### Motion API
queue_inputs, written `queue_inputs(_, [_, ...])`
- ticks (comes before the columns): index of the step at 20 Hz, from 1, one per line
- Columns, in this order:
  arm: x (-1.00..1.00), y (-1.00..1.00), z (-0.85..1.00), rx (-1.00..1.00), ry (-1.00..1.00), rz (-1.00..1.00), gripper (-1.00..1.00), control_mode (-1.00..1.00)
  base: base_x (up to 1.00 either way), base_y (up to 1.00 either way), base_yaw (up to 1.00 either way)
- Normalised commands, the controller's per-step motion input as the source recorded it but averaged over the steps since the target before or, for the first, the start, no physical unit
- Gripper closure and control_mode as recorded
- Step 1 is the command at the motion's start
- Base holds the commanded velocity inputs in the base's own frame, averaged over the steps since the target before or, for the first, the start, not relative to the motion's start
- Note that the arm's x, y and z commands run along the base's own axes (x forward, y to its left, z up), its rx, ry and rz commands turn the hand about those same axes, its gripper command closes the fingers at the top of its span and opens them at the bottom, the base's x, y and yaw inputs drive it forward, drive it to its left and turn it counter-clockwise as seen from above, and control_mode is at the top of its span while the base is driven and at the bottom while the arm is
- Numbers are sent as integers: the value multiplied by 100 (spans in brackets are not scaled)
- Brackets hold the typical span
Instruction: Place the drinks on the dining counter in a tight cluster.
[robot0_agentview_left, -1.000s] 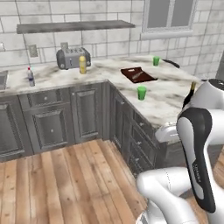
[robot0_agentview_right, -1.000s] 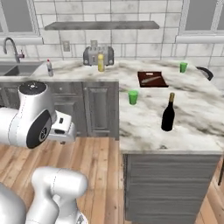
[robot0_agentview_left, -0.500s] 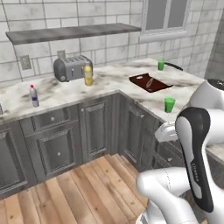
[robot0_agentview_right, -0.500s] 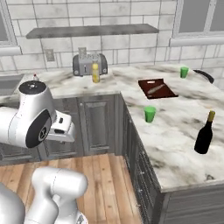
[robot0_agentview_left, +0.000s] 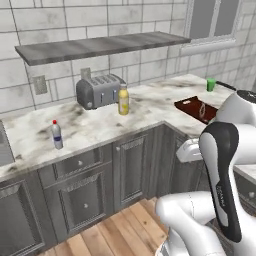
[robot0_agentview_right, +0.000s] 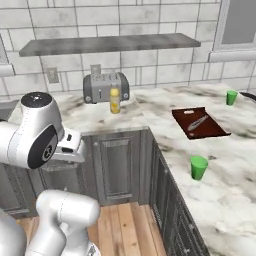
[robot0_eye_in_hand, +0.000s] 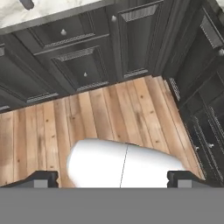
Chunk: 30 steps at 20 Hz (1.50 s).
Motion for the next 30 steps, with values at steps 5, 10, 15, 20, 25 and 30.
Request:
queue_inputs(5, [0,0,0,0,0,0,-100,100,100,-4,8])
queue_inputs(10, [0,0,0,0,0,0,-100,100,100,-2,0])
queue_inputs(15, [0,0,0,0,0,0,-100,100,95,0,-21])
queue_inputs(20, [0,0,0,0,0,0,-100,100,77,0,-29])
queue_inputs(25, [0,0,0,0,0,0,-100,100,17,-6,0])
queue_inputs(30, [0,0,0,0,0,0,-100,100,0,0,0])
